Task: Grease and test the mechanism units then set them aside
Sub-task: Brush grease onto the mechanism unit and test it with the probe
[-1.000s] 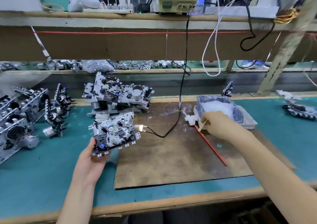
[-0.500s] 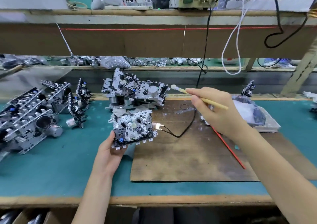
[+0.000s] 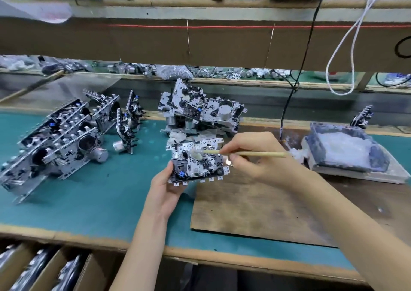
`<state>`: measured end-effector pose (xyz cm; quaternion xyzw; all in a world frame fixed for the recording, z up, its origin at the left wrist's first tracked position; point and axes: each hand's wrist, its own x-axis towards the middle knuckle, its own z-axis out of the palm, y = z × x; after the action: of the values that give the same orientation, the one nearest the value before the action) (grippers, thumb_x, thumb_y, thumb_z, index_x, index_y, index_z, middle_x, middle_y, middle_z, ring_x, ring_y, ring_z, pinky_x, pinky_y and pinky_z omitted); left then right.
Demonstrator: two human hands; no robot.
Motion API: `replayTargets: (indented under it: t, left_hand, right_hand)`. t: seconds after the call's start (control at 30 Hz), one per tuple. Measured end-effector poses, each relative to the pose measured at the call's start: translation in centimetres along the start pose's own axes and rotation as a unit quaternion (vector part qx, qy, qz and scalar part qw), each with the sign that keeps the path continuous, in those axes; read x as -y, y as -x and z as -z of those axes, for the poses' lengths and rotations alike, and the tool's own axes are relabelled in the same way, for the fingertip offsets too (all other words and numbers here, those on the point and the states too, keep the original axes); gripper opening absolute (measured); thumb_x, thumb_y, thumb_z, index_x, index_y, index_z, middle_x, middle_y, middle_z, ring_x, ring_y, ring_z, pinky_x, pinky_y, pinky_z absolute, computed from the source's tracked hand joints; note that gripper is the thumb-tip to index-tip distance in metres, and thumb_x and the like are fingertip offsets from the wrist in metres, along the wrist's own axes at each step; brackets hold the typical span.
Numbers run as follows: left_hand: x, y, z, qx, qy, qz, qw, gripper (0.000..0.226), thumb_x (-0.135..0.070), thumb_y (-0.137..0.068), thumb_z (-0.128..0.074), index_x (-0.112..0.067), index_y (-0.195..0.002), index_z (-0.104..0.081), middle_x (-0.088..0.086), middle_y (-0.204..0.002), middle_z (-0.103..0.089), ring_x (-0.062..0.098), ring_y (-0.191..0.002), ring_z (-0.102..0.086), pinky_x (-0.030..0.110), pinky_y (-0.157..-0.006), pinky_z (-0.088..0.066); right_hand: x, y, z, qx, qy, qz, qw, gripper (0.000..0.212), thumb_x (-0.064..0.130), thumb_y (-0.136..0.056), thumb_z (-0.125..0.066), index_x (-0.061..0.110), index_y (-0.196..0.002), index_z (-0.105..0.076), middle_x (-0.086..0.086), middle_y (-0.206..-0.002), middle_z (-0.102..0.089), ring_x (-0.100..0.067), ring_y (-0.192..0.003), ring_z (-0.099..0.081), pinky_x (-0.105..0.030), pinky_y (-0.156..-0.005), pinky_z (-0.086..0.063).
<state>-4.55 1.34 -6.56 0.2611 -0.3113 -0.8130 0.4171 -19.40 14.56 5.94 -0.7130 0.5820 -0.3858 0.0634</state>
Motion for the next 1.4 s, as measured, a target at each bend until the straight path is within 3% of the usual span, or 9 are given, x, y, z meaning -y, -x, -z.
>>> replayTargets:
  t: [0.2,0.37,0.6,0.8,0.87,0.93,1.0,1.27,1.4]
  left_hand:
    - [-0.1,0.0,0.1,0.016,-0.013,0.002,1.000,0.028,-0.027,-0.076,-0.054,-0.014,-0.073,-0.079,0.003,-0.084,-0.074,0.012,-0.074,-0.071,0.021,-0.059,-0.056]
    - [-0.1,0.0,0.0,0.018,-0.019,0.000,1.000,0.028,-0.026,-0.075,-0.054,-0.013,-0.069,-0.078,0.003,-0.079,-0.074,0.011,-0.069,-0.070,0.019,-0.056,-0.054]
    - [-0.1,0.0,0.2,0.016,-0.012,0.002,1.000,0.027,-0.026,-0.075,-0.055,-0.013,-0.070,-0.078,0.003,-0.079,-0.074,0.012,-0.070,-0.070,0.020,-0.055,-0.055]
    - [-0.1,-0.1,0.3,0.019,-0.003,-0.001,1.000,0.026,-0.025,-0.075,-0.056,-0.013,-0.070,-0.078,0.004,-0.081,-0.074,0.013,-0.073,-0.071,0.023,-0.058,-0.056]
    - [-0.1,0.0,0.3,0.030,-0.004,-0.007,1.000,0.027,-0.025,-0.076,-0.055,-0.013,-0.071,-0.078,0.004,-0.082,-0.075,0.013,-0.074,-0.071,0.023,-0.059,-0.056]
    - [-0.1,0.0,0.3,0.037,-0.007,-0.011,0.999,0.028,-0.026,-0.077,-0.054,-0.012,-0.072,-0.079,0.004,-0.083,-0.075,0.014,-0.075,-0.071,0.023,-0.059,-0.056]
    - [0.0,0.0,0.3,0.033,0.000,-0.008,0.999,0.028,-0.026,-0.076,-0.055,-0.011,-0.072,-0.079,0.005,-0.083,-0.075,0.015,-0.075,-0.071,0.024,-0.060,-0.056]
    - [-0.1,-0.1,0.3,0.037,0.011,-0.017,0.999,0.029,-0.024,-0.076,-0.053,-0.012,-0.069,-0.078,0.004,-0.081,-0.074,0.013,-0.073,-0.071,0.024,-0.061,-0.057]
    - [-0.1,-0.1,0.4,0.037,0.031,-0.022,0.999,0.031,-0.025,-0.077,-0.052,-0.012,-0.068,-0.078,0.004,-0.081,-0.075,0.012,-0.073,-0.071,0.023,-0.058,-0.056]
  right_hand:
    - [-0.3,-0.2,-0.4,0.003,-0.010,-0.007,1.000,0.022,-0.015,-0.076,-0.057,-0.003,-0.087,-0.071,0.006,-0.071,-0.061,-0.016,-0.067,-0.057,-0.008,-0.058,-0.040]
    - [-0.4,-0.3,-0.7,0.012,-0.024,-0.020,0.999,0.022,-0.012,-0.079,-0.056,-0.001,-0.090,-0.071,0.014,-0.071,-0.058,-0.002,-0.067,-0.055,-0.006,-0.059,-0.039]
    - [-0.4,-0.3,-0.7,-0.005,-0.010,-0.016,1.000,0.022,-0.012,-0.078,-0.056,-0.001,-0.090,-0.071,0.004,-0.072,-0.062,-0.007,-0.069,-0.056,-0.007,-0.059,-0.039]
    - [-0.6,-0.9,-1.4,-0.046,0.105,0.065,0.991,0.026,0.005,-0.088,-0.052,-0.003,-0.110,-0.064,-0.015,-0.093,-0.067,-0.028,-0.082,-0.064,-0.037,-0.073,-0.053]
    - [-1.3,-1.5,-2.2,0.028,0.228,0.047,0.972,0.041,0.025,-0.089,-0.057,0.001,-0.123,-0.056,-0.016,-0.115,-0.062,-0.031,-0.106,-0.059,-0.043,-0.091,-0.045]
    - [-2.0,-2.0,-3.1,0.158,0.324,-0.005,0.933,0.075,0.054,-0.085,-0.053,0.009,-0.142,-0.032,-0.012,-0.141,-0.042,-0.026,-0.134,-0.033,-0.045,-0.111,-0.020]
    - [-2.6,-2.5,-3.9,0.212,0.366,-0.020,0.906,0.093,0.065,-0.079,-0.050,0.012,-0.147,-0.014,-0.008,-0.150,-0.026,-0.023,-0.140,-0.016,-0.049,-0.113,-0.004]
    - [-2.8,-3.5,-5.1,0.195,0.385,-0.004,0.902,0.096,0.061,-0.071,-0.061,0.008,-0.141,-0.025,-0.011,-0.135,-0.039,-0.027,-0.127,-0.032,-0.056,-0.110,-0.006]
    - [-2.4,-3.5,-4.5,0.189,0.357,-0.003,0.915,0.091,0.060,-0.077,-0.059,0.011,-0.144,-0.022,-0.008,-0.143,-0.032,-0.022,-0.135,-0.022,-0.051,-0.112,-0.006]
